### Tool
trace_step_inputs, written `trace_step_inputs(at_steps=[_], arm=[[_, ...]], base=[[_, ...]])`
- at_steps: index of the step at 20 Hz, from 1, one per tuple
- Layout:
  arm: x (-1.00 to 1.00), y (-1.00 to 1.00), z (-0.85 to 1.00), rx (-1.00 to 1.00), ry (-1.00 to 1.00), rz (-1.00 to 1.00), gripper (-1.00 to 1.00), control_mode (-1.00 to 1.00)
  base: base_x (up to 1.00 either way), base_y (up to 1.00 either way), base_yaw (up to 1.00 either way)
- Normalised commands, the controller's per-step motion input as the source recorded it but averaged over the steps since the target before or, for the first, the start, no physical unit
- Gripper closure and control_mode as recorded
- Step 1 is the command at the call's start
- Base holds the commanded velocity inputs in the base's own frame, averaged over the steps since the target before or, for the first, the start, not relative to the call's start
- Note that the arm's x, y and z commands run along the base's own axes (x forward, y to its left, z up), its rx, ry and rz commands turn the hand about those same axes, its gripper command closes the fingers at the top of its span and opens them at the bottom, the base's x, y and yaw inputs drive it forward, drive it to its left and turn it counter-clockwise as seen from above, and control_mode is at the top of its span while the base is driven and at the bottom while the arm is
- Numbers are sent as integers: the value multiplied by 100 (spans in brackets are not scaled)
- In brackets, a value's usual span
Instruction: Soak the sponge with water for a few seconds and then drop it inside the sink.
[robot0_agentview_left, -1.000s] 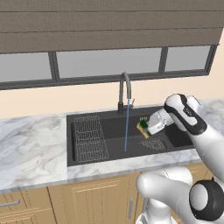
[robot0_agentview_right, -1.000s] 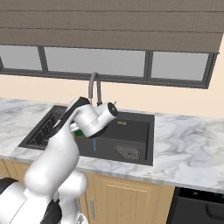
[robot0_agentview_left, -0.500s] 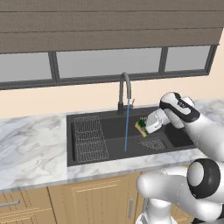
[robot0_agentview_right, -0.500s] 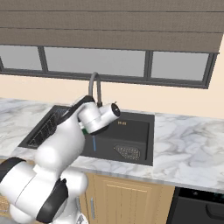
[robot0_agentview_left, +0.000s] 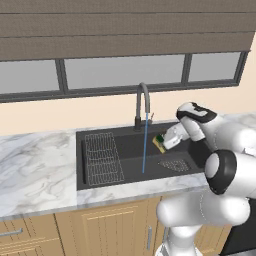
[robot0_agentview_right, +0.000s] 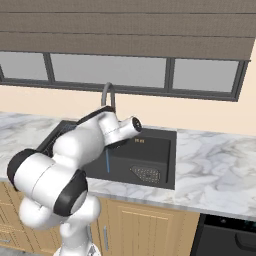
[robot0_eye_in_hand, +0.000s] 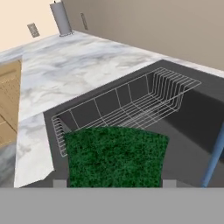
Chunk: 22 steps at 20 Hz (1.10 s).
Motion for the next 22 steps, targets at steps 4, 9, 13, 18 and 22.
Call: trace_step_inputs(at_steps=[4, 9, 13, 18, 22], arm=[[39, -3, -21, 0, 0, 0, 100, -100], [36, 0, -19, 0, 0, 0, 100, -100], [37, 0, -19, 0, 0, 0, 100, -100], [40, 0, -22, 0, 0, 0, 100, -100], [46, 0, -26, 0, 0, 0, 100, -100]], base=[[0, 0, 0], [0, 0, 0], [0, 0, 0], [0, 0, 0], [0, 0, 0]])
